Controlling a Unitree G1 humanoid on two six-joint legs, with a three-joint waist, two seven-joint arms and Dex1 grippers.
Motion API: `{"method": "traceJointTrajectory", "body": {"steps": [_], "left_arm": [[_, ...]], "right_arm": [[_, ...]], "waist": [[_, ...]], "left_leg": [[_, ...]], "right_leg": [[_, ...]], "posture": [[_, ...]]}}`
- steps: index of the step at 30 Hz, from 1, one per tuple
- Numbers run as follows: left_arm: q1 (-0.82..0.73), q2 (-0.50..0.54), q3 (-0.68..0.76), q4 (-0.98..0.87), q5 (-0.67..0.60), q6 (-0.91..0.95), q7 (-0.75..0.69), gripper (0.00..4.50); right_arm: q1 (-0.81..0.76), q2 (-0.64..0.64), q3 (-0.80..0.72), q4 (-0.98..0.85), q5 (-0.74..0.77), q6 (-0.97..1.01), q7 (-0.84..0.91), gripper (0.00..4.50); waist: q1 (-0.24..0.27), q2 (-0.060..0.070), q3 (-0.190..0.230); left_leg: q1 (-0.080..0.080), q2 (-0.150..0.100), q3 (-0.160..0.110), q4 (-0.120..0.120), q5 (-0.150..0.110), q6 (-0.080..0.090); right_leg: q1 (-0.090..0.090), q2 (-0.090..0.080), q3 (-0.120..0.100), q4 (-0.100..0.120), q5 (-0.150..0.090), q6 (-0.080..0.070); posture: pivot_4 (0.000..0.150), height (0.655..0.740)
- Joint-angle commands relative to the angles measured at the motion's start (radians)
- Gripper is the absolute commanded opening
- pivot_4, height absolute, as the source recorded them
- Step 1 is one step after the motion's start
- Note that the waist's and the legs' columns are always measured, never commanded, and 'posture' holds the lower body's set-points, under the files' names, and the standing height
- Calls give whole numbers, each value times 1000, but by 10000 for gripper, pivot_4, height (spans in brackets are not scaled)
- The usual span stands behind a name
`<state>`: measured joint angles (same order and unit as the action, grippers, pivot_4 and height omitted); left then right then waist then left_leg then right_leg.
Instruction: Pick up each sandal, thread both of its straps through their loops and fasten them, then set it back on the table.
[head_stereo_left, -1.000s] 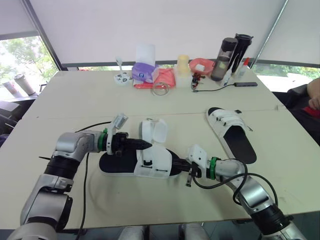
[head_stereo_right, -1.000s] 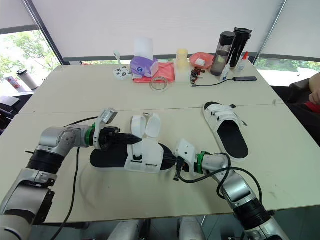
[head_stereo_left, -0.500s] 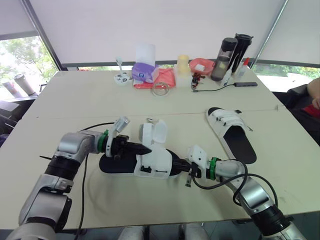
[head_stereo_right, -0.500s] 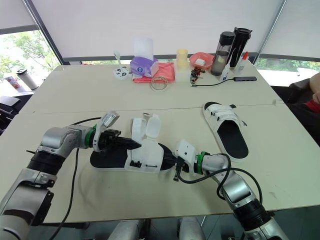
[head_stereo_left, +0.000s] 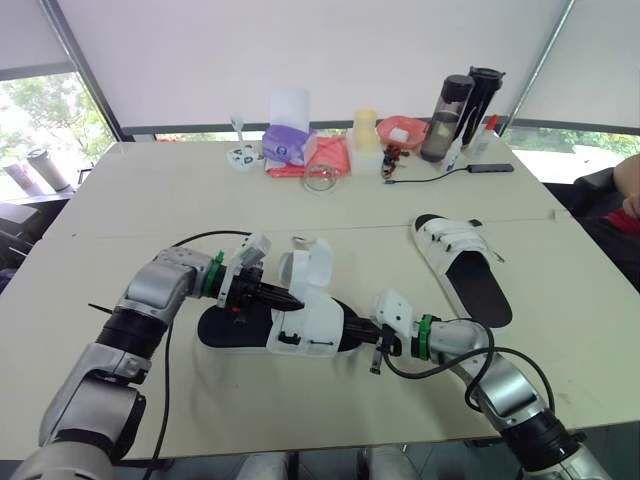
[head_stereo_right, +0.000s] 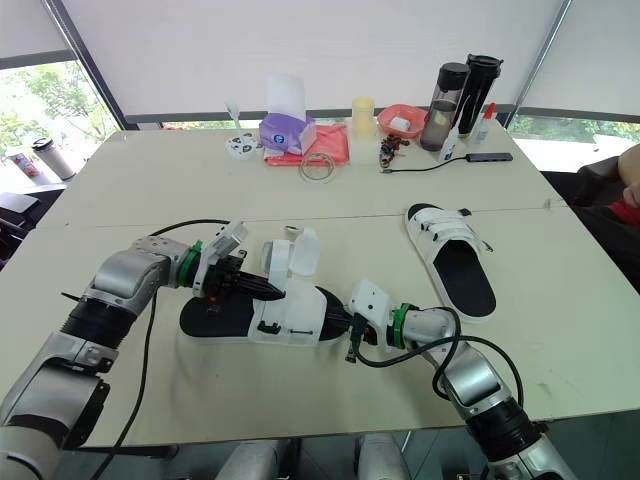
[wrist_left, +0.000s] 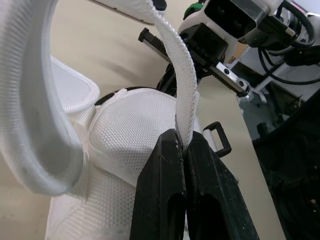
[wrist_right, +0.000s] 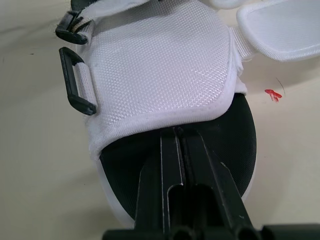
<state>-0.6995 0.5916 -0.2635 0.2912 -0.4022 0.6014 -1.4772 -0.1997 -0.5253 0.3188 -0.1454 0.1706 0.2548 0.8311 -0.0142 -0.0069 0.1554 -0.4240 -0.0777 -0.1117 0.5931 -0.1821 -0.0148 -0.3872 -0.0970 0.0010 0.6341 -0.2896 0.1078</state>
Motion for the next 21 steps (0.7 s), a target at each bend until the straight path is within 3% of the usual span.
{"method": "traceJointTrajectory", "body": {"steps": [1,10,15,21], "left_arm": [[10,-8,-4,-84,-5,3,2,198],[64,69,-3,-239,-41,73,-43,198],[93,53,4,-232,11,5,23,198],[130,70,4,-270,-16,28,14,198]], "right_arm": [[44,-2,51,86,-60,81,-15,0],[42,3,48,93,-62,78,-21,0],[36,8,49,98,-61,76,-24,0],[29,10,51,109,-64,71,-22,0]], "waist": [[0,0,0],[-2,0,0],[0,0,0],[-2,0,0]], "left_leg": [[0,0,0,0,0,0],[0,0,0,0,0,0],[0,0,0,0,0,0],[0,1,0,0,0,0]], "right_leg": [[0,0,0,0,0,0],[0,0,0,0,0,0],[0,0,0,0,0,0],[0,0,0,0,0,-1]], "posture": [[1500,7400],[1500,7400],[1500,7400],[1500,7400]]}}
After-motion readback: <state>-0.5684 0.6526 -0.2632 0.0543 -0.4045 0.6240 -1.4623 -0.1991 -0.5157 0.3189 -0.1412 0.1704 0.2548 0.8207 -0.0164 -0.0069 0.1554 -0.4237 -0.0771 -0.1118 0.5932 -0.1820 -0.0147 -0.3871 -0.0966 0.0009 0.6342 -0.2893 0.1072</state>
